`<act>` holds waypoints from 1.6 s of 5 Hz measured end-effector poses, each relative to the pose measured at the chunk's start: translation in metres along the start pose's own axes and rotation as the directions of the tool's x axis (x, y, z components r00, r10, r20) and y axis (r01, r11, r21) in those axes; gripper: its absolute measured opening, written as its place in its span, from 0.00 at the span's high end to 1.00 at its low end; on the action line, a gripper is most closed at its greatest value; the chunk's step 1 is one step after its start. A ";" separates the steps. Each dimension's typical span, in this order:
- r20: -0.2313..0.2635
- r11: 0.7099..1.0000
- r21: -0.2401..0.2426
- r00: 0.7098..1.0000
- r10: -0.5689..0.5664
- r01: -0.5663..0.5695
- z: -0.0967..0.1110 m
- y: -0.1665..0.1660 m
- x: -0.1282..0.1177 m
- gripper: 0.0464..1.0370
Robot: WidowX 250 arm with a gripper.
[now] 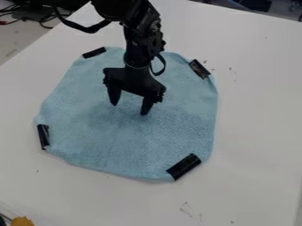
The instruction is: Mamelatra ilay lamba
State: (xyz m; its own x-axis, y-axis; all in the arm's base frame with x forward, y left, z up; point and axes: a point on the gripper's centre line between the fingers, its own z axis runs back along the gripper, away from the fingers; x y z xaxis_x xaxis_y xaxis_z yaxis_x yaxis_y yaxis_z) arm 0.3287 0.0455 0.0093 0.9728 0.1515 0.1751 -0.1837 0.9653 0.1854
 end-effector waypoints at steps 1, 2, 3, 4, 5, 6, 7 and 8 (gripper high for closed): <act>-0.029 1.000 -0.018 0.999 0.021 -0.021 -0.001 0.002 -0.012 0.04; -0.091 0.998 -0.049 0.995 0.039 -0.044 0.000 0.004 -0.032 0.04; -0.171 0.999 -0.030 0.985 0.026 -0.031 0.007 0.012 -0.059 0.04; -0.197 0.998 -0.013 0.979 0.052 -0.056 0.018 0.019 -0.077 0.04; -0.228 0.999 -0.010 0.973 0.033 -0.036 0.025 0.026 -0.093 0.04; -0.242 0.999 -0.018 0.969 0.044 -0.049 0.027 0.025 -0.106 0.04; -0.209 0.999 -0.024 0.977 0.038 -0.044 0.028 0.025 -0.098 0.04; -0.130 0.998 -0.055 0.991 0.010 -0.017 0.035 0.023 -0.074 0.04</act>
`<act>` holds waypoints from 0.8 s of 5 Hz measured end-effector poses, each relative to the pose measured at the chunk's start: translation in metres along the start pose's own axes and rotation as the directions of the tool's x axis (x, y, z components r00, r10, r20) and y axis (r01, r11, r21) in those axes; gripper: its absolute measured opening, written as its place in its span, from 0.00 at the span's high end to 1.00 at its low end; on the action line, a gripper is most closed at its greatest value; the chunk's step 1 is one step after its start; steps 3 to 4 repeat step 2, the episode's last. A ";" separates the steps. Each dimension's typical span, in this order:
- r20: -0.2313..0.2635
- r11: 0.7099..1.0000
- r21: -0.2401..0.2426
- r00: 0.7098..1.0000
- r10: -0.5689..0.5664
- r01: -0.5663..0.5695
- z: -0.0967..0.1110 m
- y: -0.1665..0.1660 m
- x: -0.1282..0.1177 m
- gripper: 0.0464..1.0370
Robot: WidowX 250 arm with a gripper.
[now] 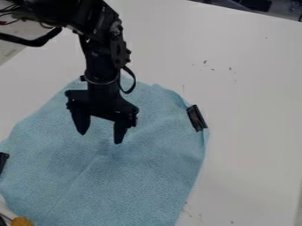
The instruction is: Mamelatra ilay lamba
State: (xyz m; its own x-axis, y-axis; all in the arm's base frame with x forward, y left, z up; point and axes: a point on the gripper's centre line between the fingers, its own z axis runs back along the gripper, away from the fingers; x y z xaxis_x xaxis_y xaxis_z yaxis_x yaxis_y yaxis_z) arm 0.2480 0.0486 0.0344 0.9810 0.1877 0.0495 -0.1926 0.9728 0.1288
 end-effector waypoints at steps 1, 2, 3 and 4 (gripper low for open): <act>0.066 0.999 -0.026 0.997 -0.026 0.028 0.014 -0.003 0.017 0.04; 0.120 0.997 0.010 0.990 -0.074 0.074 0.031 -0.002 0.024 0.04; 0.120 0.997 0.010 0.990 -0.074 0.074 0.031 -0.002 0.024 0.04; 0.120 0.997 0.010 0.990 -0.074 0.074 0.031 -0.002 0.024 0.04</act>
